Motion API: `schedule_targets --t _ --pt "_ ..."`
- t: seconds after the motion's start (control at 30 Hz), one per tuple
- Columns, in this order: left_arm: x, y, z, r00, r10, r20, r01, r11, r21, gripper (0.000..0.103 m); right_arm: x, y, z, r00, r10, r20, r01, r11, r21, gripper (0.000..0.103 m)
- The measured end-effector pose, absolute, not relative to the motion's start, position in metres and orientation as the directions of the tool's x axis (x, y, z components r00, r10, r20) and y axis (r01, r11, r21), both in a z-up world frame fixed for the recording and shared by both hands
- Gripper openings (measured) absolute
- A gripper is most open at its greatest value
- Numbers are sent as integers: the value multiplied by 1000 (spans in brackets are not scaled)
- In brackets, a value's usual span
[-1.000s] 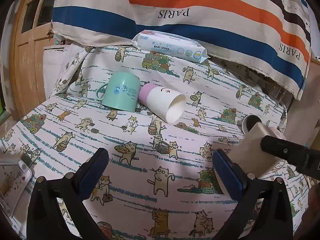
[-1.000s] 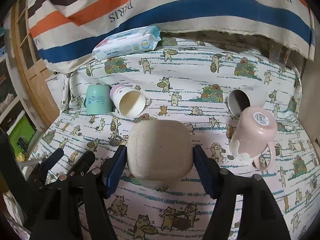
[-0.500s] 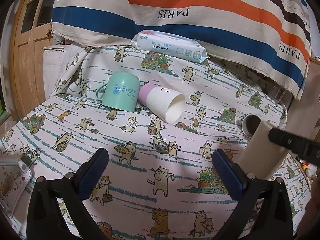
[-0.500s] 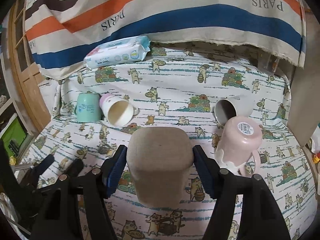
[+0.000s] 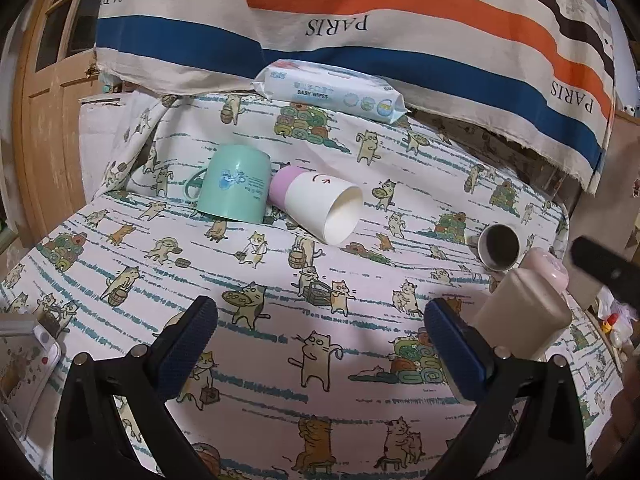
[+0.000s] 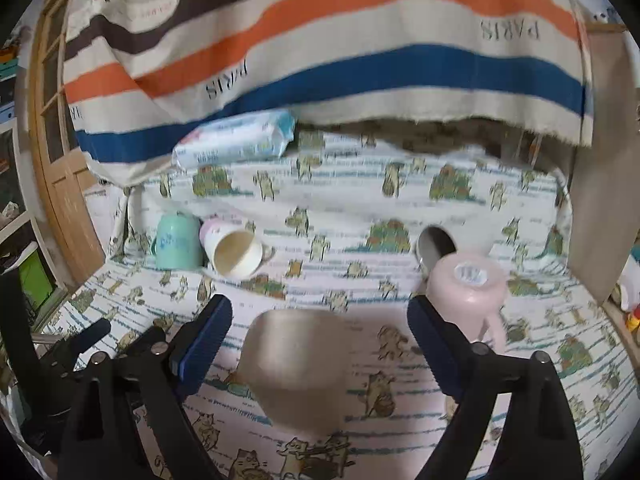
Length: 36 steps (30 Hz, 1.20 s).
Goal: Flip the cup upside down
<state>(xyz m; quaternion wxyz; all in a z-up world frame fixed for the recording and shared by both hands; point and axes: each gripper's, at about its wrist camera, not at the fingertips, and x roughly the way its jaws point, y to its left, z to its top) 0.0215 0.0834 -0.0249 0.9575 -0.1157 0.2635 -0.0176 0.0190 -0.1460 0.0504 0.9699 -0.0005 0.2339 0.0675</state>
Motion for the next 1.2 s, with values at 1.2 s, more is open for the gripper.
schedule_targets --t 1.2 --pt "-25 44 0 962 -52 -270 49 999 -17 103 -34 -201 10 963 157 -221 -162 987 -6 102"
